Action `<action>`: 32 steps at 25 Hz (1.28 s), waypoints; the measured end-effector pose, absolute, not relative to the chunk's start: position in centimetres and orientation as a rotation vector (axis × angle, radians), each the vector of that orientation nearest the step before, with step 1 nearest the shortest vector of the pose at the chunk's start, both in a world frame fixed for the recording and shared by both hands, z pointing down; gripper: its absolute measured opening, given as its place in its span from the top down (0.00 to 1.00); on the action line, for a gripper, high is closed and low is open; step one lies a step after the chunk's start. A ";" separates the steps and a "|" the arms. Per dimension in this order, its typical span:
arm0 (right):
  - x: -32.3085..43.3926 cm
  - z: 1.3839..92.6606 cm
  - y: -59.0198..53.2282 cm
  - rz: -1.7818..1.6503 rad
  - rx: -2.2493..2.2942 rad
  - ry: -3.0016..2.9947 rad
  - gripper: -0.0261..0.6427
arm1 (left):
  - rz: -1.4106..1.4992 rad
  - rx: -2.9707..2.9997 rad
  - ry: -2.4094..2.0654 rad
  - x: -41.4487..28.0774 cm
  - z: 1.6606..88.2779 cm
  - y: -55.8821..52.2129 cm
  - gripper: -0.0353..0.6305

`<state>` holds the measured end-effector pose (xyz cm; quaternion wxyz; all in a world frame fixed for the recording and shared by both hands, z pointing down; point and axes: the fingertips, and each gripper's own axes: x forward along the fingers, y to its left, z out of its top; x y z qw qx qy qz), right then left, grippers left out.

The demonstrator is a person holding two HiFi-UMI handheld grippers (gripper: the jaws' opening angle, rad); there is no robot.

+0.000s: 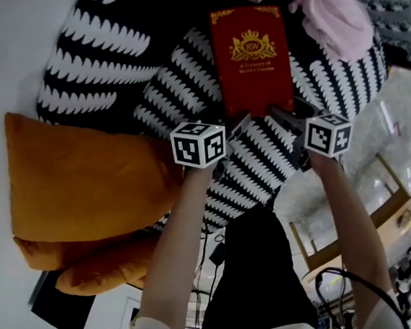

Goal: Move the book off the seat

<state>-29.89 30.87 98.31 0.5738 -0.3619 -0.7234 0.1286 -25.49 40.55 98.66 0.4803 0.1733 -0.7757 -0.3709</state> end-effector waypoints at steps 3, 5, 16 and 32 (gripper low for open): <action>-29.7 99.0 30.9 0.304 -0.837 -1.689 0.47 | -0.912 0.409 -1.873 -25.4 99.6 40.5 0.47; -29.5 98.7 30.8 0.284 -0.821 -1.695 0.47 | -0.907 0.414 -1.867 -25.3 99.4 40.4 0.47; -28.4 95.9 30.3 0.186 -0.855 -1.670 0.48 | -0.879 0.403 -1.836 -23.7 96.8 39.5 0.47; -26.8 86.5 27.4 0.296 -0.912 -1.783 0.48 | -0.757 0.400 -1.943 -22.6 86.6 36.9 0.47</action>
